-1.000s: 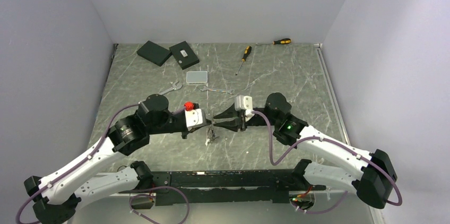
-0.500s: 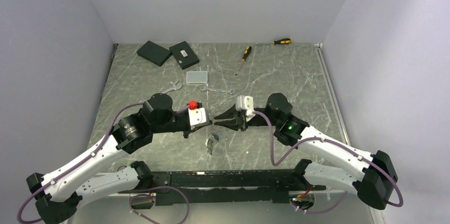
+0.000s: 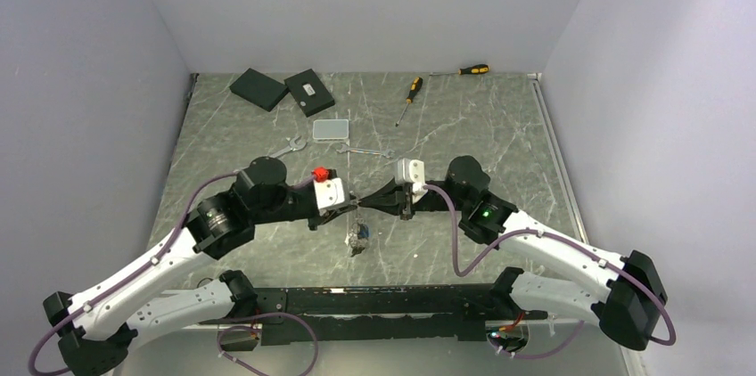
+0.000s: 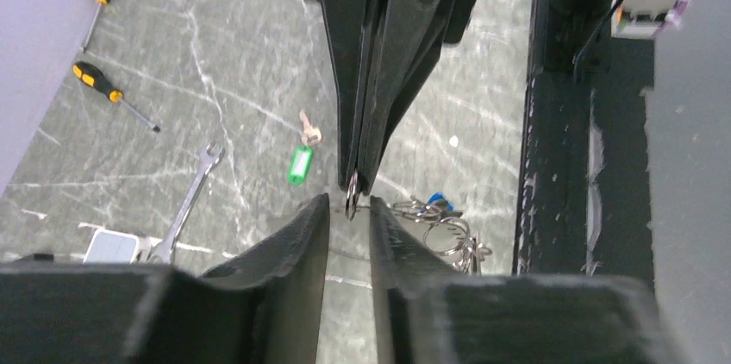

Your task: Put the keys on the keyring

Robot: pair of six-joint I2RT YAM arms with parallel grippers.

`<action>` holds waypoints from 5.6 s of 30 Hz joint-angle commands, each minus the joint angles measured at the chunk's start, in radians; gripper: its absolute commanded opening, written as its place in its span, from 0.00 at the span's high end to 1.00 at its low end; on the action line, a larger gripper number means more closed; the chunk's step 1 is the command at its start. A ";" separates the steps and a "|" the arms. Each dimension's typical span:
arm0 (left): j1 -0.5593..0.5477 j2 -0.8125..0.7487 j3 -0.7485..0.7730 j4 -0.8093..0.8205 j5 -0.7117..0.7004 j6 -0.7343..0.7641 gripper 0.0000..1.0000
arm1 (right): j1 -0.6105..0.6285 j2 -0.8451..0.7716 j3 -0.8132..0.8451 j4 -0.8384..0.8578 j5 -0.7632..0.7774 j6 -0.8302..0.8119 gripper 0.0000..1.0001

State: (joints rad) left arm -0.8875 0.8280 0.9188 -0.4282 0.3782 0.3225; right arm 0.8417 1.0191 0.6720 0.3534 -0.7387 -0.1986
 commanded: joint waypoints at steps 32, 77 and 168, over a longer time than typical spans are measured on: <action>-0.002 -0.130 -0.206 0.528 0.110 -0.235 0.71 | -0.069 -0.060 -0.100 0.536 -0.105 0.382 1.00; -0.001 -0.127 -0.183 0.491 0.093 -0.220 1.00 | -0.069 -0.040 -0.118 0.546 -0.113 0.376 1.00; -0.001 -0.214 -0.147 0.193 -0.326 -0.080 1.00 | -0.071 -0.093 -0.106 -0.018 0.746 0.486 0.33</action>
State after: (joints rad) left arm -0.8867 0.6552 0.7174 -0.1696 0.1577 0.1516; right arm 0.7712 0.8669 0.5018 0.6243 -0.2798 0.2699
